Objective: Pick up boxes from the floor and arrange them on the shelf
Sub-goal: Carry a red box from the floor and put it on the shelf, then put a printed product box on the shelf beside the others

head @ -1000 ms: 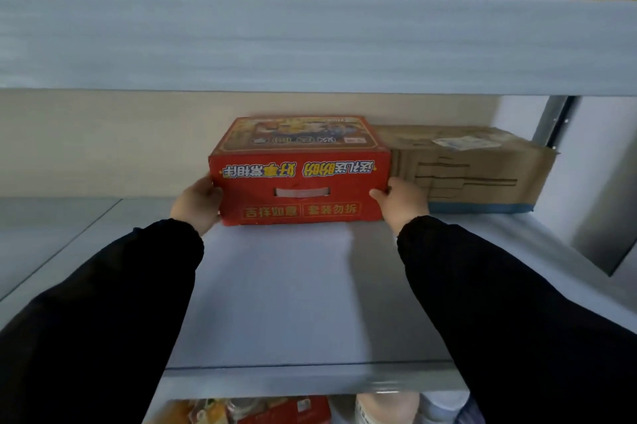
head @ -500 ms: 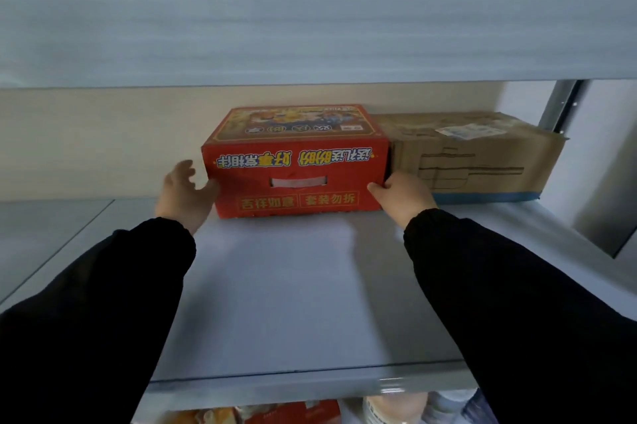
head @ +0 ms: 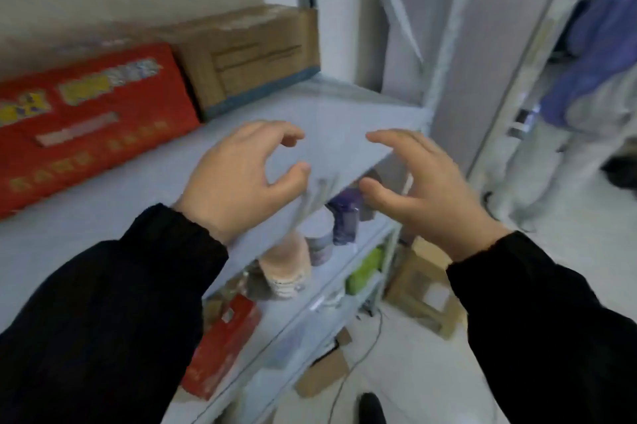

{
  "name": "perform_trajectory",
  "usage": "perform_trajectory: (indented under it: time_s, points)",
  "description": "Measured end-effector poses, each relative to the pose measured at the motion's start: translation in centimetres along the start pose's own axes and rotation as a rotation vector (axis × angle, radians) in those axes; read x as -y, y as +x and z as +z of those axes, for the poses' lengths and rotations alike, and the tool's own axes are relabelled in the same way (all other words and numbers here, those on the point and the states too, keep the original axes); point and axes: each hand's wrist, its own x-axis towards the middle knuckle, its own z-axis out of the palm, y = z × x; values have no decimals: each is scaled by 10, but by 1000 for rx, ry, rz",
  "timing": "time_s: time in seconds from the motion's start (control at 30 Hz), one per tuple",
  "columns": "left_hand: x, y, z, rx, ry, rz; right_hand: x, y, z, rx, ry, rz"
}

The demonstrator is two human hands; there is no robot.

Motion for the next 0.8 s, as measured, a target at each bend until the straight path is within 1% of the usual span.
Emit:
perform_trajectory:
  time_s: [0.1, 0.27, 0.37, 0.5, 0.57, 0.63, 0.8]
  points:
    - [-82, 11, 58, 103, -167, 193, -24, -102, -64, -131, -116, 198]
    - [-246, 9, 150, 317, -371, 531, -46, -278, -156, -395, -287, 526]
    - [-343, -13, 203, 492, -479, 690, -45, -381, -192, -520, -351, 747]
    - [-460, -59, 263, 658, -588, 907, -36, -507, -224, -613, -430, 1016]
    - [-511, -86, 287, 740, -612, 988, -29, -561, -239, -635, -446, 1143]
    - [-556, -109, 306, 794, -638, 1045, -24, -606, -254, -672, -467, 1224]
    - [-640, -155, 342, 894, -721, 1119, -22, -686, -281, -731, -516, 1405]
